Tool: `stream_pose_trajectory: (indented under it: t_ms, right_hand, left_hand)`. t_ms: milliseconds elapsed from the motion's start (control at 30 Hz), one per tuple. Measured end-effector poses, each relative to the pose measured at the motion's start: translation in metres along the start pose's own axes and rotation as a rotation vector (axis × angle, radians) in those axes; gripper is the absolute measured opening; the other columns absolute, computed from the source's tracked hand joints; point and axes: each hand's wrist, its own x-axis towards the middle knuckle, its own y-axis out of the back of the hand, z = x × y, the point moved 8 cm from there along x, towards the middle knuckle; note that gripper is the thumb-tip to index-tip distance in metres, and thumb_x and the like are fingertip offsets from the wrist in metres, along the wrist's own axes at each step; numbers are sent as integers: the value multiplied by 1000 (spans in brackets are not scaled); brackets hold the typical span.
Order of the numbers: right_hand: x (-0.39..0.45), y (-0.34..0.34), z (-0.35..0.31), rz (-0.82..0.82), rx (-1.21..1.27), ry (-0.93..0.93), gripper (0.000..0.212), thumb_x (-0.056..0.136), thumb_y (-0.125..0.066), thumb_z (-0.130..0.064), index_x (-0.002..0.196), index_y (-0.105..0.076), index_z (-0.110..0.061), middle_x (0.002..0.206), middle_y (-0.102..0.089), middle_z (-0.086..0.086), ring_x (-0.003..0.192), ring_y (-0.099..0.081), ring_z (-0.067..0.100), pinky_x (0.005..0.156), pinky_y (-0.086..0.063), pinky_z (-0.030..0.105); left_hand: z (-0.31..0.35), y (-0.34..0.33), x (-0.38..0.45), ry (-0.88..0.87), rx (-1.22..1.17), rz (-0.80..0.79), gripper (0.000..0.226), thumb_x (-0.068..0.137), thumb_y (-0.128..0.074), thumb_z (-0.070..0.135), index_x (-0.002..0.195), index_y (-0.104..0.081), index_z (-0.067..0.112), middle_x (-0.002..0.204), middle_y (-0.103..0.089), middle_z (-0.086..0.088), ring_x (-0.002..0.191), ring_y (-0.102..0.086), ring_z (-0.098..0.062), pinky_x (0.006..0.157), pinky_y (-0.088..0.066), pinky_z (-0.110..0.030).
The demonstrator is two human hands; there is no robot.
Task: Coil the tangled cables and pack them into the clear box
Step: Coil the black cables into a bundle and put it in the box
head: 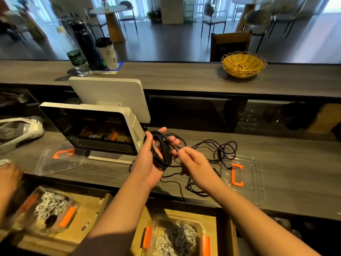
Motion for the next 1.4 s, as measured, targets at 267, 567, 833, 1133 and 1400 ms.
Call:
stream_pose_trajectory:
  t_ms: [267,567,833,1133,1400]
  right_hand:
    - [-36,15,19,-1,-211,-89,26,104,-44,-28,93,-66,-21,61,-51,-10,54,-46,-1,53,-36,18]
    - [-75,4,16,-198,-594,-80,28,104,-43,-34,94,-64,-18,72,-60,-3,59,-51,6,55,-40,26]
    - [-87,18,-17,-213,-740,114,15,100,-50,-27,107,-63,-22,94,-64,-4,82,-58,11,77,-52,33]
    - [-78,53,-25,26,-900,143,28,86,-65,-55,90,-56,-29,80,-56,-14,76,-53,6,69,-45,26]
    - [-69,61,-7,30,-640,66,14,91,-67,-32,105,-67,-28,95,-66,-11,90,-62,1,82,-54,25]
  left_hand:
    - [-40,-17,-13,-42,-63,78,49,105,-33,52,126,-63,20,78,-65,-4,70,-64,-15,80,-52,-35]
    - [-43,-14,-24,-338,465,277,35,104,-38,49,114,-68,33,71,-53,5,61,-45,-7,57,-37,-24]
    - [-65,-30,-23,-201,1161,105,42,103,-33,54,110,-69,34,80,-59,3,72,-53,-9,62,-40,-24]
    - [-94,-28,-34,204,1265,-161,70,93,-19,76,93,-71,31,79,-68,1,75,-56,-6,82,-44,-32]
    - [-107,2,-40,466,1142,-391,63,86,-35,84,111,-61,32,76,-57,6,56,-45,-2,53,-37,-17]
